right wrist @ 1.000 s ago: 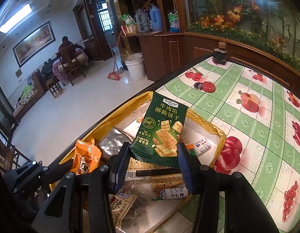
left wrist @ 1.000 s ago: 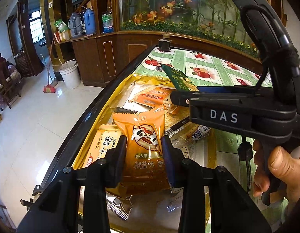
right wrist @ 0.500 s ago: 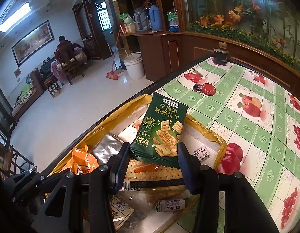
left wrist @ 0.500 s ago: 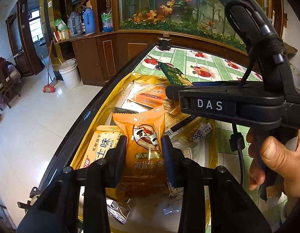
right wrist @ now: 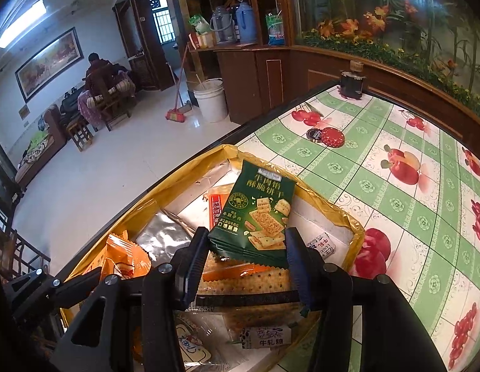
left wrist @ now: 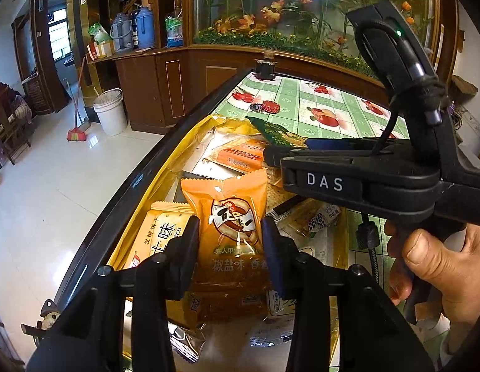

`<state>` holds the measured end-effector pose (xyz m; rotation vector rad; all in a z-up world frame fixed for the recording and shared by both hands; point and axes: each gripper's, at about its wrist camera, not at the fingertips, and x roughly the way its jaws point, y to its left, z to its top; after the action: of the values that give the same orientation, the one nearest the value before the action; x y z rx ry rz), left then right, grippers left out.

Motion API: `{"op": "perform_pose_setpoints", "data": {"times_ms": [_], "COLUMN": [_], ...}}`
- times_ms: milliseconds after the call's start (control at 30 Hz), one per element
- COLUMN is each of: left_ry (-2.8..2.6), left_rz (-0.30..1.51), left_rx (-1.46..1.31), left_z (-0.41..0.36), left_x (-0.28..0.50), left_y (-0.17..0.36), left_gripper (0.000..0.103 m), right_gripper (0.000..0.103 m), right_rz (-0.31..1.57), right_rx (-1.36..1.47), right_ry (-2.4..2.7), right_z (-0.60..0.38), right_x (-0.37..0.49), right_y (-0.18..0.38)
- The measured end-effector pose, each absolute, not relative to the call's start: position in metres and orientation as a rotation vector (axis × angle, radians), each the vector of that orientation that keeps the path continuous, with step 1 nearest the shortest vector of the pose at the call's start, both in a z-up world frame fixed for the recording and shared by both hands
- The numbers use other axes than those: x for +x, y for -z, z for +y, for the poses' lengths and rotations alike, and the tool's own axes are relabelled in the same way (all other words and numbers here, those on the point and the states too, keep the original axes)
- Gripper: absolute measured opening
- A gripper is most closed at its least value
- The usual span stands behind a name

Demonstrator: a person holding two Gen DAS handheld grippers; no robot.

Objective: Organize snacks

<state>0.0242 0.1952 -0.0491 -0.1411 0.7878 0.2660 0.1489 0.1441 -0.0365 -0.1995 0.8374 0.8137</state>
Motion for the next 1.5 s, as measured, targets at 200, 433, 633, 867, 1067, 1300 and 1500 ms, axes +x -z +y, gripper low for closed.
{"op": "perform_pose_setpoints", "data": {"times_ms": [200, 433, 633, 867, 1067, 1300, 1500], "left_ry": [-0.277, -0.293, -0.314, -0.364, -0.381, -0.388, -0.371], "left_rz": [0.788, 0.784, 0.777, 0.755, 0.715, 0.679, 0.626], "left_rx": [-0.133, -0.143, -0.131, -0.091, -0.062, -0.027, -0.029], "left_z": [0.195, 0.193, 0.189, 0.181, 0.173, 0.161, 0.154], "left_x": [0.024, 0.019, 0.010, -0.009, -0.028, -0.050, -0.072], "left_y": [0.049, 0.042, 0.035, 0.026, 0.018, 0.008, -0.004], "left_gripper": [0.043, 0.078, 0.080, 0.080, 0.080, 0.083, 0.087], "right_gripper": [0.056, 0.074, 0.079, 0.081, 0.081, 0.081, 0.082], "right_rz": [0.836, 0.824, 0.792, 0.757, 0.731, 0.711, 0.693], "right_rx": [-0.204, -0.195, -0.157, -0.129, -0.115, -0.112, -0.120], "right_ry": [-0.809, -0.786, -0.769, -0.765, -0.777, -0.790, -0.802], "right_z": [0.144, 0.132, 0.112, 0.090, 0.075, 0.061, 0.052], "right_x": [0.148, 0.144, 0.135, 0.116, 0.094, 0.072, 0.054], "right_y": [0.037, 0.030, 0.014, -0.001, -0.006, -0.012, -0.016]}}
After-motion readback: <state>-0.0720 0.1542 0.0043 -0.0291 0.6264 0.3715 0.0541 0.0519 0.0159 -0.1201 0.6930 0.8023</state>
